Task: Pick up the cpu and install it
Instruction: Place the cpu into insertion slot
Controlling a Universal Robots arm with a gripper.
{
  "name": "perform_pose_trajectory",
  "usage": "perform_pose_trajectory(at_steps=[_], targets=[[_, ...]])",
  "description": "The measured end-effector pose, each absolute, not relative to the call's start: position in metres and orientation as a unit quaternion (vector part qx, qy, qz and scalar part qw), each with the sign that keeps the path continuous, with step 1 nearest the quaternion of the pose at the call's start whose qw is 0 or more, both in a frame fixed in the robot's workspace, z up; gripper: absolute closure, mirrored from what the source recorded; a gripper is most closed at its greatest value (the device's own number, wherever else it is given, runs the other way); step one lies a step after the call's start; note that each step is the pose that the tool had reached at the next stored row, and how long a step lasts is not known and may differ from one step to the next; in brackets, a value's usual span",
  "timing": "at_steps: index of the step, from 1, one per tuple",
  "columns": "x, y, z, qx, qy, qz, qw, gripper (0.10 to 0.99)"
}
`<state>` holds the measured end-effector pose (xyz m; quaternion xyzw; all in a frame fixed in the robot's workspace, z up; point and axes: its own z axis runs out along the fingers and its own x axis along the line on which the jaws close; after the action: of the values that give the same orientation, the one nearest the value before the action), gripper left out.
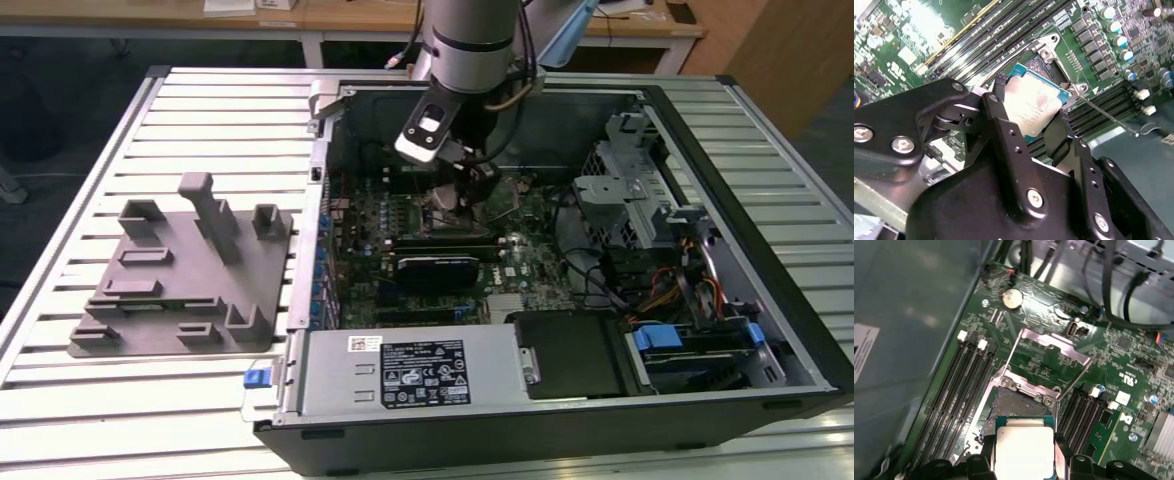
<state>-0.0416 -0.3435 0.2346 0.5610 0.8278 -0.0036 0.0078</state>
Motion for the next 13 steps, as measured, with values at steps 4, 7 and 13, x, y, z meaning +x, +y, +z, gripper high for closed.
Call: perform_pose_trajectory(at_steps=[4,7,13], targets=[[-0.0416,-0.3435,0.2345,0.584,0.812,-0.004,0.008,0.545],[-0.0416,-0.3435,0.2344,0.601,0.799,-0.004,0.008,0.545],[-0.0416,-0.3435,0.2338,0.642,0.767,-0.004,0.007,0.545]])
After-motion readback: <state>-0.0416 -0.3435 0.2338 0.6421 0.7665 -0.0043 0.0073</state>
